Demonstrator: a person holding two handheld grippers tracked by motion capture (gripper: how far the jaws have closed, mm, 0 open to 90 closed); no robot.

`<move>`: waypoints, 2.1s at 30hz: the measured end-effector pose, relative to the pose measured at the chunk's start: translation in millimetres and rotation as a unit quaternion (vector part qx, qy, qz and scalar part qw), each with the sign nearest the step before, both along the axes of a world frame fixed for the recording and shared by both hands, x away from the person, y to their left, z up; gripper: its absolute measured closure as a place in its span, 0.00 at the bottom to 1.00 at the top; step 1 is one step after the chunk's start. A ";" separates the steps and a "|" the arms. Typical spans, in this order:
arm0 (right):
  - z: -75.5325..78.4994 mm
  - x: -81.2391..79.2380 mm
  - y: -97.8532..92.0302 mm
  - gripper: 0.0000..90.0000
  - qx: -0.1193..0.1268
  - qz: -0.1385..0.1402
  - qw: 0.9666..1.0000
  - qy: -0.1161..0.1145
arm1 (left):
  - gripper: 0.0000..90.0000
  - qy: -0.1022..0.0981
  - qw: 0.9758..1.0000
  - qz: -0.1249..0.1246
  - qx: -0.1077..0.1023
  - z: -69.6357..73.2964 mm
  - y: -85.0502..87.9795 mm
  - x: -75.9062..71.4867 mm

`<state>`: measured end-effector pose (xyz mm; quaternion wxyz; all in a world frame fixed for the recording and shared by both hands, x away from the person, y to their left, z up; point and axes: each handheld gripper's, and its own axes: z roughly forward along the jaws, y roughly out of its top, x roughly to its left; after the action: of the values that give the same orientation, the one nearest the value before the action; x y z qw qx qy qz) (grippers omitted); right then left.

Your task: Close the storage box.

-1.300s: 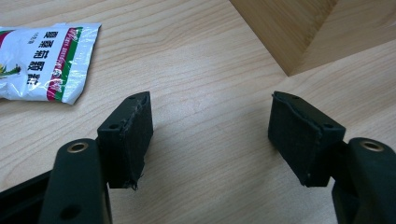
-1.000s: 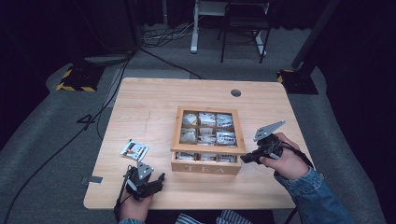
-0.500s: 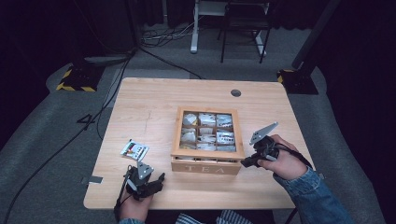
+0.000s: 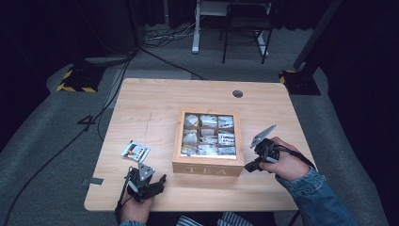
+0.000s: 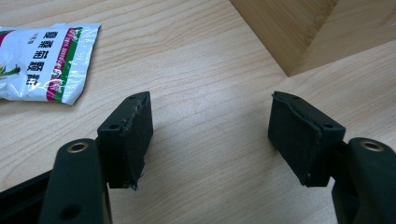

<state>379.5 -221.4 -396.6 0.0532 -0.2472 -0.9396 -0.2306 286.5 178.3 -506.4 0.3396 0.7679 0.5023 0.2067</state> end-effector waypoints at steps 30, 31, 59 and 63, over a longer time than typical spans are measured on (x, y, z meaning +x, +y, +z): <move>35.6 31.8 -60.5 1.00 0.134 -0.088 0.972 -0.171 | 0.35 0.009 1.000 0.000 0.000 1.4 7.3 2.7; 34.8 33.6 -63.6 1.00 0.134 -0.092 0.971 -0.176 | 0.35 0.008 1.000 0.000 0.000 1.4 7.3 2.7; -64.1 90.6 -107.3 1.00 0.122 -0.169 0.953 -0.219 | 0.34 0.013 1.000 0.000 0.003 2.3 6.0 4.9; -77.1 92.1 -108.9 1.00 0.116 -0.173 0.954 -0.218 | 0.34 0.013 1.000 0.000 0.004 2.3 6.2 5.1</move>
<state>471.6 -330.3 -473.7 -0.1653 -0.3414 -0.8383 -0.3917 291.6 184.5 -504.1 0.3299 0.7721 0.5055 0.1991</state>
